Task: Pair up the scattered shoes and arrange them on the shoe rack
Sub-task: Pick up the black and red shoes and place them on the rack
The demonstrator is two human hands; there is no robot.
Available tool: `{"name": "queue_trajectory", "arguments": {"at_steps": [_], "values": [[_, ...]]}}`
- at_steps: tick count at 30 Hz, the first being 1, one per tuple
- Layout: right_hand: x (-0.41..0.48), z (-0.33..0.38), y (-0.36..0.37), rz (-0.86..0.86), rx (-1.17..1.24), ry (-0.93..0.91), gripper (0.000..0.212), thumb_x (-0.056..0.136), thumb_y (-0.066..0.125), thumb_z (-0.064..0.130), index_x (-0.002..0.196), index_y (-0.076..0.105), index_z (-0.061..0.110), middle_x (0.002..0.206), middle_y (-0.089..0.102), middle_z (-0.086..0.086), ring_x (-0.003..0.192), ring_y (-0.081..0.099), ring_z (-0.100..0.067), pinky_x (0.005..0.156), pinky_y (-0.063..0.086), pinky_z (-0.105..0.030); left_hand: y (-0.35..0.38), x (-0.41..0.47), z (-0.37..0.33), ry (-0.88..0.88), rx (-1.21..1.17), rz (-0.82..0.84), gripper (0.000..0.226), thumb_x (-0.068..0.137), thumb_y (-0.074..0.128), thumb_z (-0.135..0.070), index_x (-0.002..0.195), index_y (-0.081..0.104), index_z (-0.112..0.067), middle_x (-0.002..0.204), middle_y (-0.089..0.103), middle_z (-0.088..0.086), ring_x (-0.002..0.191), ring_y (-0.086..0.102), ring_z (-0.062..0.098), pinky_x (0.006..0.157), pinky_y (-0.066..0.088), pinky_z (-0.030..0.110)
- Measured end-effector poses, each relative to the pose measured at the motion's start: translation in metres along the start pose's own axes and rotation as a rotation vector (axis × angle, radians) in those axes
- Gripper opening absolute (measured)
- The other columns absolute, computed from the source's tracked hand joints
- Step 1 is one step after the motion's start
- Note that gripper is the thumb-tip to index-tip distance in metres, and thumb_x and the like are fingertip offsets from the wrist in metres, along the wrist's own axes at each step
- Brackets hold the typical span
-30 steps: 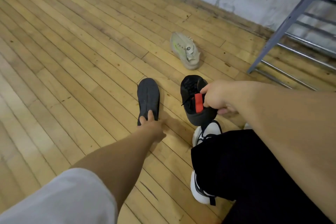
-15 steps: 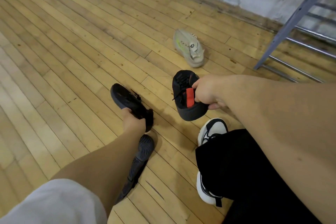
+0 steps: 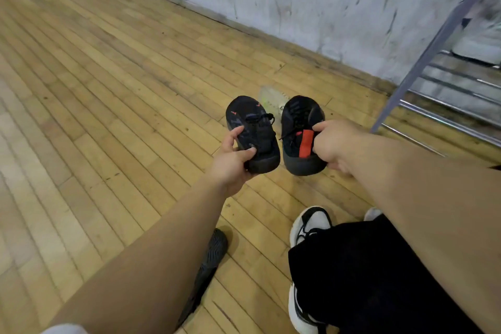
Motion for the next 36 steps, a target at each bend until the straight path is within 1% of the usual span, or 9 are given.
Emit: {"name": "queue_trajectory", "arguments": {"at_steps": [2, 6, 11, 15, 18, 22, 28, 33, 36], "values": [[-0.007, -0.006, -0.024, -0.101, 0.19, -0.007, 0.031, 0.09, 0.064, 0.008, 0.121, 0.069, 0.008, 0.131, 0.065, -0.021, 0.116, 0.062, -0.04, 0.1, 0.051, -0.053, 0.025, -0.009, -0.02, 0.044, 0.042, 0.086, 0.065, 0.098, 0.05, 0.01, 0.142, 0.049, -0.037, 0.138, 0.06, 0.015, 0.119, 0.064, 0.039, 0.078, 0.06, 0.049], [-0.044, -0.013, -0.1, -0.375, 0.412, -0.077, 0.057, 0.094, 0.052, -0.005, 0.141, 0.059, 0.027, 0.129, 0.06, -0.002, 0.109, 0.062, -0.028, 0.068, 0.054, -0.031, 0.084, -0.04, -0.074, 0.173, 0.099, 0.227, 0.065, 0.097, 0.052, 0.009, 0.141, 0.05, -0.039, 0.132, 0.066, 0.008, 0.12, 0.065, 0.035, 0.089, 0.058, 0.057], [-0.121, -0.026, -0.188, -0.582, 0.415, -0.299, 0.06, 0.087, 0.064, -0.008, 0.132, 0.064, 0.032, 0.103, 0.072, 0.003, 0.097, 0.071, -0.019, 0.094, 0.058, -0.045, 0.17, -0.085, -0.137, 0.341, 0.106, 0.382, 0.066, 0.095, 0.054, 0.011, 0.141, 0.05, -0.036, 0.131, 0.065, 0.013, 0.116, 0.068, 0.034, 0.084, 0.059, 0.052], [-0.179, -0.064, -0.239, -0.77, 0.404, -0.383, 0.06, 0.088, 0.066, -0.005, 0.12, 0.064, 0.045, 0.115, 0.069, 0.008, 0.109, 0.066, -0.007, 0.104, 0.052, -0.04, 0.252, -0.126, -0.168, 0.459, 0.207, 0.507, 0.068, 0.094, 0.06, 0.011, 0.136, 0.052, -0.042, 0.136, 0.062, 0.007, 0.119, 0.066, 0.029, 0.09, 0.059, 0.053], [-0.206, -0.095, -0.26, -0.867, 0.459, -0.392, 0.058, 0.089, 0.068, -0.002, 0.119, 0.065, 0.048, 0.124, 0.068, 0.006, 0.113, 0.065, -0.007, 0.099, 0.054, -0.033, 0.3, -0.144, -0.17, 0.492, 0.252, 0.546, 0.069, 0.093, 0.06, 0.011, 0.137, 0.051, -0.041, 0.137, 0.06, 0.003, 0.122, 0.063, 0.028, 0.09, 0.059, 0.055], [-0.224, -0.12, -0.272, -0.921, 0.482, -0.39, 0.055, 0.091, 0.065, -0.005, 0.131, 0.064, 0.034, 0.118, 0.064, 0.009, 0.096, 0.061, 0.009, 0.083, 0.045, -0.011, 0.336, -0.154, -0.16, 0.494, 0.268, 0.572, 0.068, 0.094, 0.058, 0.012, 0.138, 0.051, -0.038, 0.135, 0.061, 0.004, 0.12, 0.065, 0.028, 0.089, 0.059, 0.055], [-0.208, -0.125, -0.266, -0.894, 0.458, -0.339, 0.056, 0.09, 0.065, -0.002, 0.13, 0.063, 0.037, 0.117, 0.065, 0.008, 0.118, 0.062, -0.014, 0.102, 0.052, -0.036, 0.328, -0.144, -0.154, 0.48, 0.273, 0.518, 0.068, 0.093, 0.061, 0.011, 0.137, 0.053, -0.039, 0.133, 0.064, 0.003, 0.117, 0.067, 0.028, 0.09, 0.059, 0.055], [-0.172, -0.094, -0.246, -0.838, 0.364, -0.268, 0.059, 0.089, 0.06, -0.002, 0.136, 0.061, 0.033, 0.102, 0.065, 0.009, 0.081, 0.064, -0.01, 0.064, 0.051, -0.023, 0.258, -0.12, -0.144, 0.446, 0.333, 0.356, 0.067, 0.097, 0.061, 0.001, 0.147, 0.043, -0.04, 0.139, 0.061, 0.001, 0.121, 0.064, 0.025, 0.096, 0.057, 0.053], [-0.138, -0.071, -0.216, -0.731, 0.299, -0.234, 0.063, 0.085, 0.057, 0.0, 0.137, 0.059, 0.034, 0.125, 0.065, -0.005, 0.094, 0.068, -0.029, 0.065, 0.051, -0.03, 0.2, -0.098, -0.121, 0.37, 0.574, 0.25, 0.078, 0.099, 0.065, -0.028, 0.159, 0.019, -0.045, 0.15, 0.035, -0.018, 0.135, 0.041, 0.012, 0.108, 0.044, 0.043]]}}
Point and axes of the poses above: each hand's wrist, its own x-axis towards the middle knuckle, its own y-axis out of the palm, z = x × y, the point moved 8 cm from there along x, towards the middle knuckle
